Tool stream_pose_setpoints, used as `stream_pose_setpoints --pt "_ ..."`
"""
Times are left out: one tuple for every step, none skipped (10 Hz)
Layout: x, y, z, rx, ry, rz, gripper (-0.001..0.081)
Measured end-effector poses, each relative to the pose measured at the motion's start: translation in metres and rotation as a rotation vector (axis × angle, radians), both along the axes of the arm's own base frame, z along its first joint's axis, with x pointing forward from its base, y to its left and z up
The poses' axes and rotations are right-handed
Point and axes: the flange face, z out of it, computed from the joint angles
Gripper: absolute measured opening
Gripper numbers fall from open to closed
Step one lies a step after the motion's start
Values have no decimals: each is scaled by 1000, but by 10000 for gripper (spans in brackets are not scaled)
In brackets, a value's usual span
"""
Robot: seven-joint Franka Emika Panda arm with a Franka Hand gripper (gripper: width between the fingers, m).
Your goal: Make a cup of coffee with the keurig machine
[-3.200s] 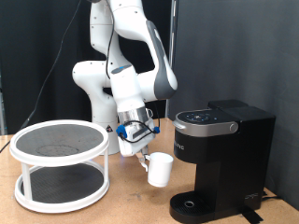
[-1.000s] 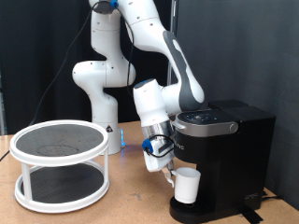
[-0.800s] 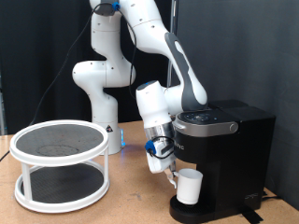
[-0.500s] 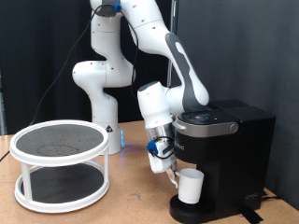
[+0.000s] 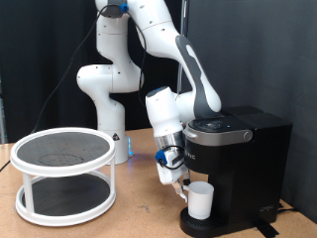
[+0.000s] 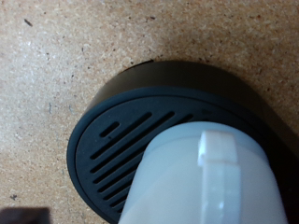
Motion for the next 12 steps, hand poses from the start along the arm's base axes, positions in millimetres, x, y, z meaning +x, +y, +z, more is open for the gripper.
stream_pose_setpoints --pt "-5 -3 -1 -6 2 19 619" --pt "-13 -10 -2 1 11 50 619" --pt "-21 -19 -2 22 18 87 711" --pt "-29 -28 1 51 26 107 711" --pt "-36 -35 7 74 27 118 731" --pt "-43 -38 16 88 20 133 735" --pt "-44 -39 15 84 22 129 735" --pt "-45 -35 14 111 30 147 735" --pt "-48 -29 19 160 33 179 735" --pt "-52 -24 28 201 22 209 735" --pt "-55 -21 39 233 9 231 735" --pt "-58 -18 50 265 -2 243 735"
